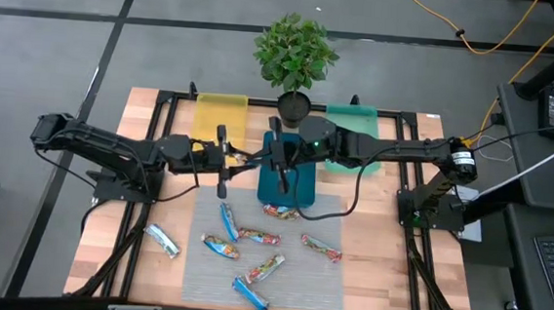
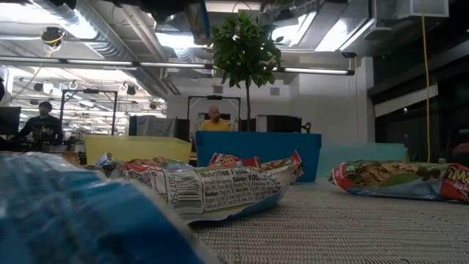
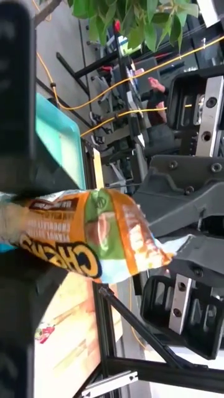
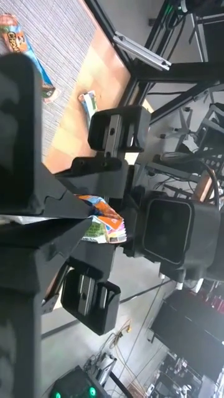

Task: Pick and place Granola Bars by type
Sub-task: Put the orange granola bar into the yellow bin

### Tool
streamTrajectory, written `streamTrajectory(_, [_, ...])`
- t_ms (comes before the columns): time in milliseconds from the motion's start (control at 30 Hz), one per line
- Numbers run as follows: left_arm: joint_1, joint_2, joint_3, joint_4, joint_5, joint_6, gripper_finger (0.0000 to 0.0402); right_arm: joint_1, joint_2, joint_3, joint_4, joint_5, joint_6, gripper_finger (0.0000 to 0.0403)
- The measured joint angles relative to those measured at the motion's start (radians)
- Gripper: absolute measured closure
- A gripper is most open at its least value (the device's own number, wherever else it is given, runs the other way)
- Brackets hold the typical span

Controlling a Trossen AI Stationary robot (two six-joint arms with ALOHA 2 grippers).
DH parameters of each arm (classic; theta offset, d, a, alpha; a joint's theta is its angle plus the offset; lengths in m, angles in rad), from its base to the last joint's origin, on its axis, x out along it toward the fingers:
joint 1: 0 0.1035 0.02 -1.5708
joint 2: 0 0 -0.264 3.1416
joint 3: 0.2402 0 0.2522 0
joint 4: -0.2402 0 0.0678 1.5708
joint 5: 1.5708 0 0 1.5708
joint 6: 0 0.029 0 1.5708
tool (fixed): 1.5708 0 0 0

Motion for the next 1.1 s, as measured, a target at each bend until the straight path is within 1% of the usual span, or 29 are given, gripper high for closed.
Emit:
streamTrajectory(100, [0.000,0.000,0.000,0.000,-0.003,0.001,0.0367,0.000,0.000,0.000,-0.003,0.000,0.000,0.0389])
streamTrajectory(167, [0.000,0.000,0.000,0.000,-0.003,0.002,0.0385,0.000,0.000,0.000,-0.003,0.000,0.000,0.0391])
streamTrajectory(300, [0.000,0.000,0.000,-0.006,-0.018,0.004,0.0380,0.000,0.000,0.000,-0.015,0.000,-0.003,0.0389])
streamTrajectory(433, [0.000,0.000,0.000,-0.028,-0.028,0.004,0.0381,0.000,-0.016,0.000,-0.069,0.001,-0.007,0.0376])
streamTrajectory(567, [0.000,-0.001,0.000,-0.044,-0.048,0.004,0.0391,0.000,-0.055,0.000,-0.154,0.002,-0.011,0.0355])
streamTrajectory(633, [0.000,-0.001,0.000,-0.045,-0.050,0.004,0.0389,0.000,-0.078,0.000,-0.197,0.004,-0.006,0.0343])
streamTrajectory(767, [0.000,-0.022,0.000,-0.076,-0.070,0.004,0.0382,0.011,-0.128,0.001,-0.325,0.044,0.008,0.0324])
streamTrajectory(867, [0.000,-0.063,0.000,-0.134,-0.087,-0.013,0.0389,0.030,-0.158,0.001,-0.427,0.082,0.025,0.0319])
streamTrajectory(967, [0.000,-0.116,0.004,-0.195,-0.104,-0.056,0.0393,0.052,-0.188,0.001,-0.511,0.095,0.049,0.0319])
streamTrajectory(1100, [0.000,-0.175,0.072,-0.375,-0.155,-0.085,0.0385,0.078,-0.218,0.001,-0.563,0.114,0.085,0.0321])
